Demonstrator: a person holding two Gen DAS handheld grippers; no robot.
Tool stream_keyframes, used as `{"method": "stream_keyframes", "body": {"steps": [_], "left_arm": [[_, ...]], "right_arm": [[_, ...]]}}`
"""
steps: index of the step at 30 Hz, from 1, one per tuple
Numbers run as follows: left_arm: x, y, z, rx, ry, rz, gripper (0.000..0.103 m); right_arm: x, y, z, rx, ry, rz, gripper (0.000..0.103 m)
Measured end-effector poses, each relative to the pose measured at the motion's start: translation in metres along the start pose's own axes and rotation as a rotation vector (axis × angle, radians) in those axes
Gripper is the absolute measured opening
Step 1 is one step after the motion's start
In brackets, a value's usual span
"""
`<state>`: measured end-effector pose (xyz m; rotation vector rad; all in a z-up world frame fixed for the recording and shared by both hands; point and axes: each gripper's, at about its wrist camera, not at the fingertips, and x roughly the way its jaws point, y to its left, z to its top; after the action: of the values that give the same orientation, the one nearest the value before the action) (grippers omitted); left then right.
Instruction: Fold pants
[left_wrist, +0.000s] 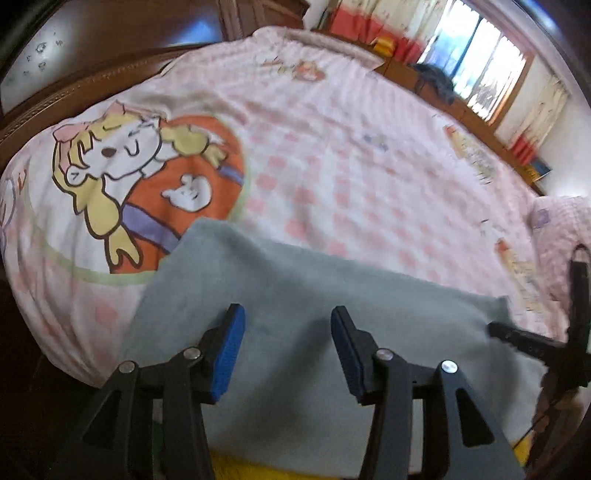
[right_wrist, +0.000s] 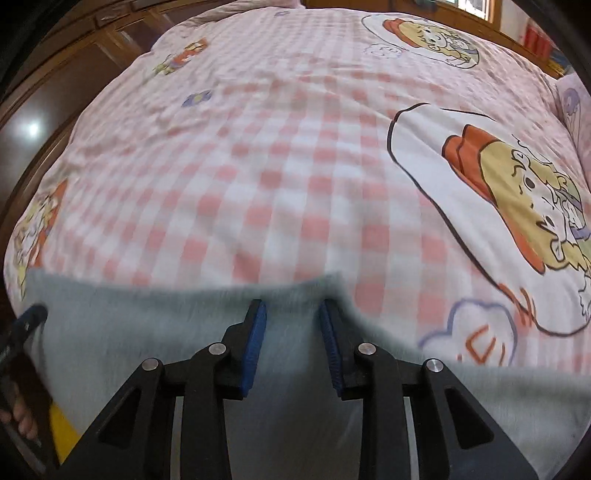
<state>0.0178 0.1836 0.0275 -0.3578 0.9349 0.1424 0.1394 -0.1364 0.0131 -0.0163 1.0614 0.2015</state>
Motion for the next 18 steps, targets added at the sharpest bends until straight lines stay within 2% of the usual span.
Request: {"method": "stream_keyframes", "body": {"steps": [2,5,8,10,13,16,18], "left_arm": [[0.006,-0.001,0.001,0.019,-0.004,0.016,0.051],[0.009,-0.008,0.002,0.06,0.002,0.057,0.051],[0.011,-0.011,0.001,0.073,-0.003,0.074,0.051],[0.011,-0.012,0.0,0.072,-0.003,0.08,0.051],[0.007,-0.009,0.002,0.062,0.004,0.067,0.052],[0.0,-0.007,0.004,0.047,0.016,0.061,0.052],[-0.006,-0.006,0.003,0.04,0.023,0.068,0.059]], "right_arm": [[0.002,0.002,0.004,-0.029,-0.019,-0.012,0.031],[0.002,-0.003,0.009,0.007,-0.027,0.022,0.031],[-0.015,-0.012,0.005,0.076,-0.016,0.078,0.031],[-0.029,-0.012,-0.002,0.072,-0.018,0.093,0.031],[-0.057,-0.014,-0.019,0.04,-0.021,0.101,0.031],[-0.079,-0.018,-0.044,0.036,0.01,0.093,0.037],[-0.088,-0.022,-0.059,0.044,0.029,0.085,0.038]]}}
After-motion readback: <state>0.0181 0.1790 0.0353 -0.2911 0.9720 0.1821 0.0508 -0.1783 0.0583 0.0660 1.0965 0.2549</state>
